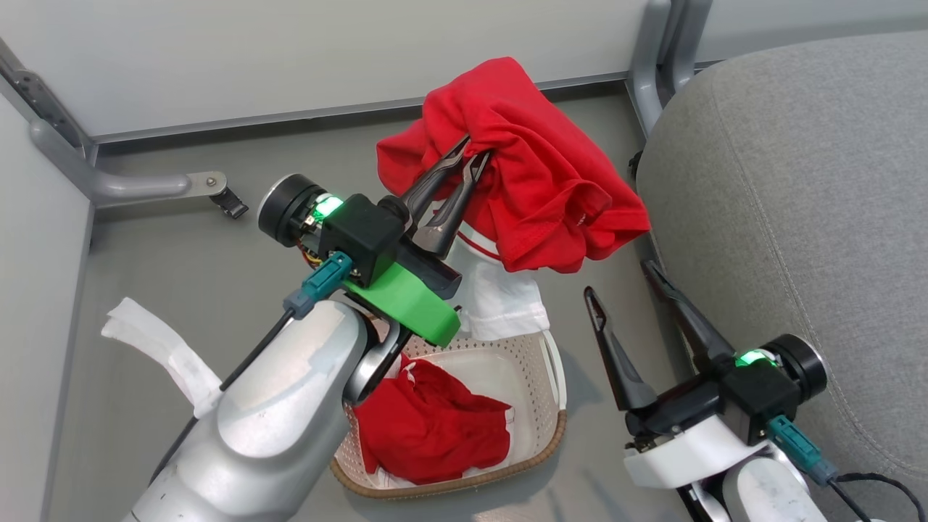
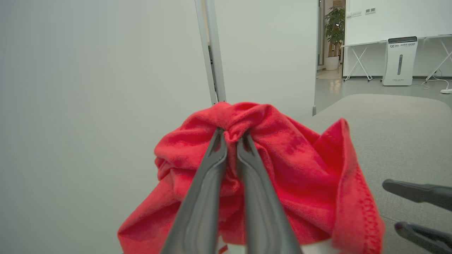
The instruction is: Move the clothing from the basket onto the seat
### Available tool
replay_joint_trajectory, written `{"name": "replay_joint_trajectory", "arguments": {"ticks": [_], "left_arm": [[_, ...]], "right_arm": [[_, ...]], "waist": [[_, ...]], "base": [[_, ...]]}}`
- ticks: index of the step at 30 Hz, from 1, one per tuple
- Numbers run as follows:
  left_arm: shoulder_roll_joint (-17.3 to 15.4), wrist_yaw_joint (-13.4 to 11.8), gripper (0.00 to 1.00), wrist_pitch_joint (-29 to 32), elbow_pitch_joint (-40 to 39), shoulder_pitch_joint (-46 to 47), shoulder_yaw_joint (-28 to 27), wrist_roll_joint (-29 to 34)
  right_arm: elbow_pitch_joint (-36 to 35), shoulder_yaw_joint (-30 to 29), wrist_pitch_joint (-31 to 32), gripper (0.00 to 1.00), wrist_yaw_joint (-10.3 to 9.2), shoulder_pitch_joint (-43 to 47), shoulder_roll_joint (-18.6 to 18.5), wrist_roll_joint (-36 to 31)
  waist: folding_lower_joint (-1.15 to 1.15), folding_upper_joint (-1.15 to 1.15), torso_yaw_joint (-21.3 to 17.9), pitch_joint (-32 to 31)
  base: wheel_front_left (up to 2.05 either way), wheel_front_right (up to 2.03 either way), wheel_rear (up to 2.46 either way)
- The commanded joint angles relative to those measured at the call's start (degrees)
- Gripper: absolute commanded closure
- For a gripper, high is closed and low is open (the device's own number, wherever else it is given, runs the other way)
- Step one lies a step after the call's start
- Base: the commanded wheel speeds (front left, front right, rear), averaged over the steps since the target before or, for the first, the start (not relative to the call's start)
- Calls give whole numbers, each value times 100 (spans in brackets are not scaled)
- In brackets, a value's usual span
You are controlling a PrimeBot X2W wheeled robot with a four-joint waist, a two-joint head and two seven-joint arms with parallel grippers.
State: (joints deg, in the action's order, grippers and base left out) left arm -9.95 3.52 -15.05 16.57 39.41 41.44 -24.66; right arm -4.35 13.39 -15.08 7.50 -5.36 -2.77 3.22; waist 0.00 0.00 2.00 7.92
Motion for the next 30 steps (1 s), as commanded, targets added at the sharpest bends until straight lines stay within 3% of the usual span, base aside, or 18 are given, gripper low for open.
{"name": "replay_joint_trajectory", "arguments": {"ticks": [1, 11, 23, 25, 30], "left_arm": [[21, -39, 100, -19, -43, 26, 7, -16], [89, -46, 100, -19, -151, 123, 91, 47], [307, 11, 100, -19, -221, 149, 161, 62], [325, 19, 100, -20, -218, 130, 148, 73], [336, 43, 100, -20, -193, 78, 106, 85]], "right_arm": [[22, 85, -14, 0, -2, -97, -21, 33], [510, 686, -14, 0, -2, -856, -21, -192], [1138, 896, -13, 0, -2, -1700, -21, 348], [1216, 924, -14, 100, -2, -1735, -20, 406], [1264, 940, -14, 100, -2, -1727, -21, 488]], "waist": [[0, 0, 20, 13], [0, 0, 143, 180], [0, 0, 295, 363], [0, 0, 301, 363], [0, 0, 289, 350]], "base": [[0, 0, 0], [0, 0, 0], [0, 0, 0], [0, 0, 0], [0, 0, 0]]}}
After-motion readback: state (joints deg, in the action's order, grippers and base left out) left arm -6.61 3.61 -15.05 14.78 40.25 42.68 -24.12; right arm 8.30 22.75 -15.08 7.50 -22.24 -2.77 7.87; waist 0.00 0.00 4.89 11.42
